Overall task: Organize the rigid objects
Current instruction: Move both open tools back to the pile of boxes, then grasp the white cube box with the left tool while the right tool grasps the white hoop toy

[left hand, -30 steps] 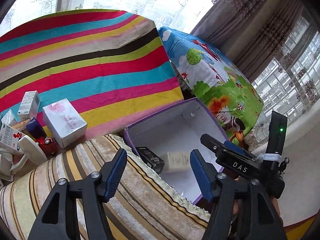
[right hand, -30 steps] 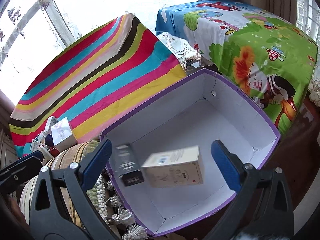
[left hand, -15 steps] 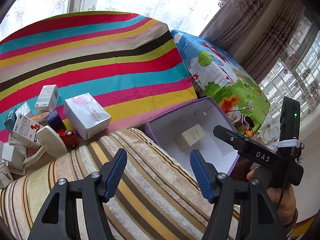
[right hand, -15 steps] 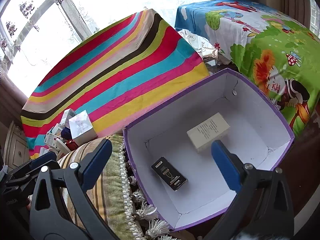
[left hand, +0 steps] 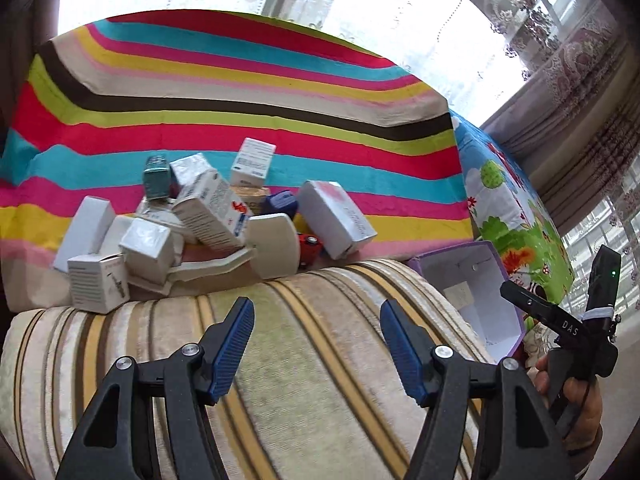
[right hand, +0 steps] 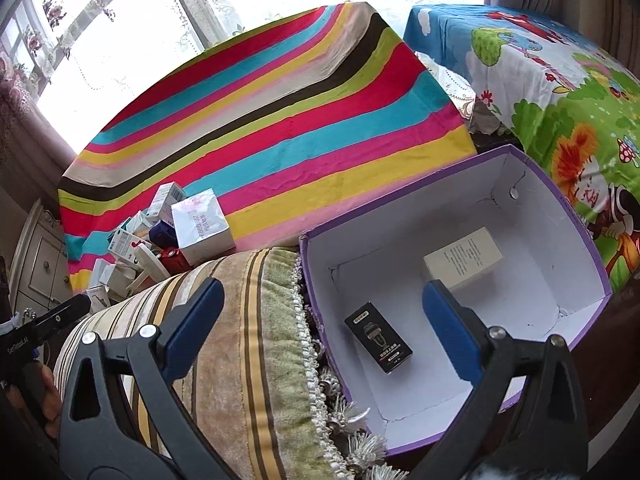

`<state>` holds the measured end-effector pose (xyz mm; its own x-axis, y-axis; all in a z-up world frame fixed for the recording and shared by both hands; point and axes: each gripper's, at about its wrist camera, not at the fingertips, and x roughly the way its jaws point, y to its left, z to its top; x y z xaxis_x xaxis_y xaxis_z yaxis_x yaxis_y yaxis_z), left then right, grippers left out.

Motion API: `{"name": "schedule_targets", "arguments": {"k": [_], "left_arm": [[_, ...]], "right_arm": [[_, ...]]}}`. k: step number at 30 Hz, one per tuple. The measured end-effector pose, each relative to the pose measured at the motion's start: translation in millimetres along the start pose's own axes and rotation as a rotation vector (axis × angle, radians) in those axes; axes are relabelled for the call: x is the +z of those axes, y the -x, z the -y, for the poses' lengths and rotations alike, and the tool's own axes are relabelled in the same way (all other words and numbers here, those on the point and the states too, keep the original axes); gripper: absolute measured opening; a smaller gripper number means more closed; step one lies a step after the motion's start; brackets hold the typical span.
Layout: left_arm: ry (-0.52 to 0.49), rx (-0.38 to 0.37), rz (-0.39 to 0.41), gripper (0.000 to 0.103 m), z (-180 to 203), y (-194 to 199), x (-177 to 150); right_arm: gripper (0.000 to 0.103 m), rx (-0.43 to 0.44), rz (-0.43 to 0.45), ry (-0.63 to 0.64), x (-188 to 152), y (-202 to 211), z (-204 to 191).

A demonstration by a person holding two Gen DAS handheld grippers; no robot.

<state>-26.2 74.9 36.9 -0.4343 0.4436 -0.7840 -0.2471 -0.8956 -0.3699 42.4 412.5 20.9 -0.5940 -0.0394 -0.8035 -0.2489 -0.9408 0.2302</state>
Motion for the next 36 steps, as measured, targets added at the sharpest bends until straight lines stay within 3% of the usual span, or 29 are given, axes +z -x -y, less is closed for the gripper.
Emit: {"name": "schedule_targets", "arguments": {"k": [14,20,28,36], "left_arm": [[0.142,0.08,0.016,0.066,-80,21,-6],[0.193,0.147,0.009,0.066,-109,25,-2],[0.148,0.269,-0.067,0.066,-129,9,11],[0.116,0.322,-0.132,0.066,-145,-15,21]], "right_arm": [[0.1,0.056,-0.067,0.217,-1,-20,-72],[0.1,0.088,-0.096,0.327,-1,-34,-108],[0.1,0.14,-0.164,0.475,-3,-62,-156],[0.1,0.165,-0.218,0.582,3,-97,-191]]}}
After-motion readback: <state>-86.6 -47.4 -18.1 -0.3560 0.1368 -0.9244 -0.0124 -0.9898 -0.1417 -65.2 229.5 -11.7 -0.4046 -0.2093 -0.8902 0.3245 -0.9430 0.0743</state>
